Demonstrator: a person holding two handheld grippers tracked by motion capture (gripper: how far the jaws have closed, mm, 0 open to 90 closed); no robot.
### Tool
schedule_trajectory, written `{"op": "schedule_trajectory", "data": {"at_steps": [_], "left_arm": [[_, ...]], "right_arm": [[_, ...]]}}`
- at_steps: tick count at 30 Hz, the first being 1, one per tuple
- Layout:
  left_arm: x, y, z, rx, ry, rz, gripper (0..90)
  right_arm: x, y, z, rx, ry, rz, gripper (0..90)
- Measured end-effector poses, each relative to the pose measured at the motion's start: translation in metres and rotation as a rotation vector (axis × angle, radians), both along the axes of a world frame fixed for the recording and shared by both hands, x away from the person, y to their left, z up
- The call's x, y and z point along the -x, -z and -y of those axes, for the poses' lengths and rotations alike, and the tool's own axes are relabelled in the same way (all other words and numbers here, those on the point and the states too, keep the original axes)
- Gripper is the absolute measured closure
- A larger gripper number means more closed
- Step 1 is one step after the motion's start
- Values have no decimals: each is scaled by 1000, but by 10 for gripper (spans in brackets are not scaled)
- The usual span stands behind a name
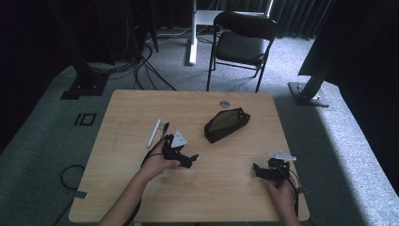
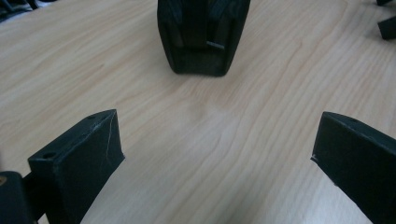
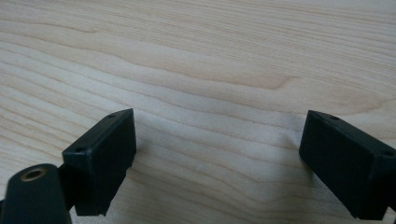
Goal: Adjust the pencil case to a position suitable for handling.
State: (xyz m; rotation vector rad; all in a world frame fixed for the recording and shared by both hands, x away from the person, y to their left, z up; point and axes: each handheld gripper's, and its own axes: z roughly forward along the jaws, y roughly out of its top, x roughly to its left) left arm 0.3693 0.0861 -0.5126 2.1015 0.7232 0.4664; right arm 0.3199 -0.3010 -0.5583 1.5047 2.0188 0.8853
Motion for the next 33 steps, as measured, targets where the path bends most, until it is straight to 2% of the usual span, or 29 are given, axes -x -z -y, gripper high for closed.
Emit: {"op": "schedule_trajectory", "data": {"at_steps": [3,8,12,16,18,21,27,30,32,33], "left_arm": [[-3,-2,6,22,-7,10,18],[-7,-1,16,20,-15,30,35],[-11,0,23,42,-17,34,45],[-17,1,28,33,-28,35,66],[-21,1,31,32,-31,34,109],[-26,1,35,22,-31,60,150],[-31,2,46,22,-38,82,252],[-34,3,51,17,-51,81,332],[-36,3,53,32,-60,80,353],[-37,3,54,44,-54,67,419]], "right_arm": [[0,0,0,0,0,0,106],[0,0,0,0,0,0,106],[0,0,0,0,0,0,106],[0,0,0,0,0,0,106],[0,0,0,0,0,0,106],[0,0,0,-1,0,0,106],[0,0,0,-1,1,0,106],[0,0,0,-1,1,0,106],[0,0,0,-1,1,0,106],[0,0,0,-1,0,0,106]]}}
